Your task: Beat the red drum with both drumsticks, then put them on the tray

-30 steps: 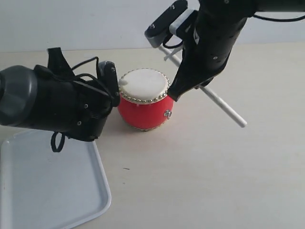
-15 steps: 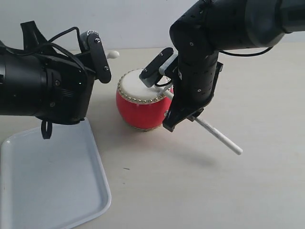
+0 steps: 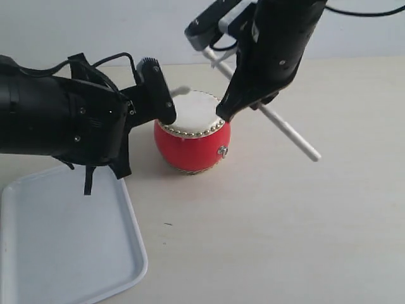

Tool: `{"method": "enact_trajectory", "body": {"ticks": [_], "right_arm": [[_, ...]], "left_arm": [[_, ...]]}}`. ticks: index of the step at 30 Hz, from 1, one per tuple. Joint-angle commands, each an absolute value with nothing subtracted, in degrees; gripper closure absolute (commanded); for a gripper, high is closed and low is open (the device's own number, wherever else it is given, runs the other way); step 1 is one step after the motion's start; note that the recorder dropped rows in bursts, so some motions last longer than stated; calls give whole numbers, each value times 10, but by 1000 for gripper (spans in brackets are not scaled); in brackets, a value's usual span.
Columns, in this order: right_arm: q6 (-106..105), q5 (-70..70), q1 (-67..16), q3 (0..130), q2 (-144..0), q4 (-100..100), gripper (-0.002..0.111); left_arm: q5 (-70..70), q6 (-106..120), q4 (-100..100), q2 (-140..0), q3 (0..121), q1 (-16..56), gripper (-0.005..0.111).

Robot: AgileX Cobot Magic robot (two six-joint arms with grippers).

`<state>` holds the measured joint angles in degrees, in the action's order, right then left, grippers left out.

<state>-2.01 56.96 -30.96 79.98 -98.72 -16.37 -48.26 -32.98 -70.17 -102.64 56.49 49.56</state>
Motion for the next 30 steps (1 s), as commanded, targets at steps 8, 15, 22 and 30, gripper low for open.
{"method": "enact_trajectory", "body": {"ticks": [8, 15, 22, 30], "right_arm": [[-18, 572, -310, 804, -949, -164, 108], [-14, 572, -310, 804, -1029, -164, 108], [-14, 571, -310, 804, -1157, -153, 108], [-29, 566, -310, 804, -1086, -108, 108]], "left_arm": [[-505, -287, -678, -1123, 567, 485, 107], [-628, -343, -727, -1106, 575, 485, 107], [-675, -366, -738, -1016, 576, 485, 107], [-671, -367, -651, -912, 576, 485, 107]]}}
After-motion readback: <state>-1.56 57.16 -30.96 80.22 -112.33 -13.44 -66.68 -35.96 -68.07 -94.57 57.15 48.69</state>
